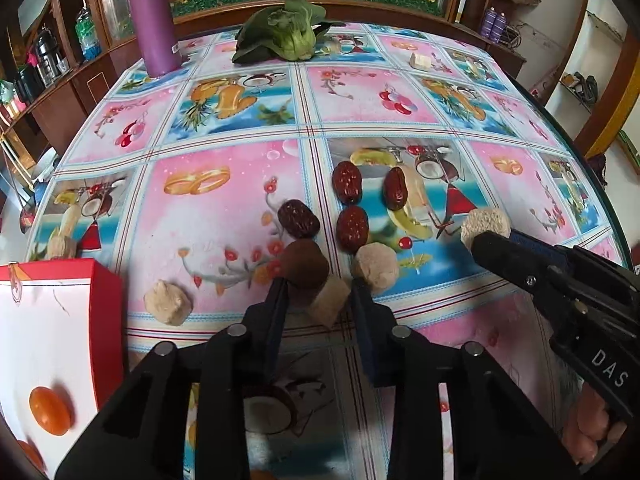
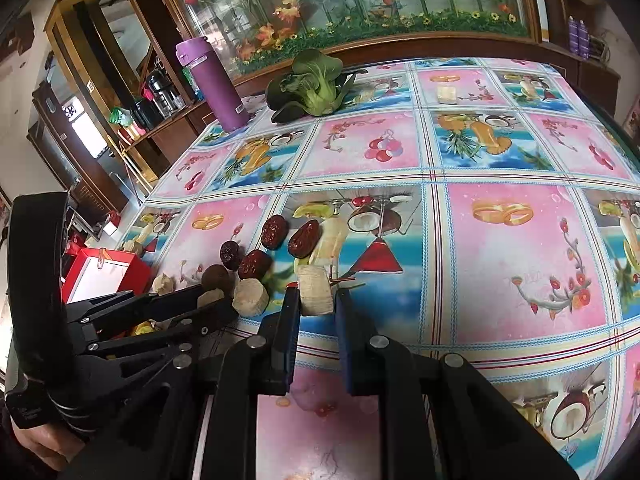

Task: Organize fruits
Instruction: 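Grasp a beige cube with the right gripper while the left grasps another cube, then carry both beige cubes over the white tray and open both grippers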

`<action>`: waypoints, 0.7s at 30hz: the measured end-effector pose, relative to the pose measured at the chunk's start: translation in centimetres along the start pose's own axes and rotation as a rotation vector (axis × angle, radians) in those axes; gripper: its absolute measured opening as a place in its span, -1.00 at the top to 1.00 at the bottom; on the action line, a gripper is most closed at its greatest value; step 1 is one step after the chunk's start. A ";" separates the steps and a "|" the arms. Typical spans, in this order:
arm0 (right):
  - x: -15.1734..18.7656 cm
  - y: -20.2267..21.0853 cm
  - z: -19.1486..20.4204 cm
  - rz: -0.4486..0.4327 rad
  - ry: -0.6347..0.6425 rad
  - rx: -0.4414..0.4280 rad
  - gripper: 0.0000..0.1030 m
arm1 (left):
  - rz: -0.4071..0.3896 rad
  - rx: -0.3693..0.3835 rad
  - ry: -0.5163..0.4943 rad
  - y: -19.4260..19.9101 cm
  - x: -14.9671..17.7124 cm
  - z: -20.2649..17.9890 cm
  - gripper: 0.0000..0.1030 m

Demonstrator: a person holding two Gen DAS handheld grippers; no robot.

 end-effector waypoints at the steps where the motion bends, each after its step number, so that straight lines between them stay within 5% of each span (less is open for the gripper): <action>1: 0.0 0.0 0.0 -0.003 0.001 0.002 0.69 | -0.004 0.001 -0.001 0.0 0.0 0.0 0.50; 8: -0.1 0.2 0.2 -0.039 0.011 0.000 0.69 | -0.035 0.012 0.011 1.5 0.5 0.2 0.52; 15: -0.1 0.7 1.0 -0.108 0.065 0.028 0.69 | -0.127 0.013 0.052 7.7 1.9 1.8 0.52; 21: 0.7 1.5 4.8 -0.115 0.103 -0.028 0.69 | -0.207 -0.088 0.099 13.6 4.3 6.0 0.52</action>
Point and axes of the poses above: each gripper's, at about its wrist camera, not at the fingertips, and y roughly against the way its jaws point, z to its left, x to its underside, the point moved 2 cm from there along -y, roughly the way its jaws point, and after that the axes turned 11 degrees about -z, right-handed, at the moved point
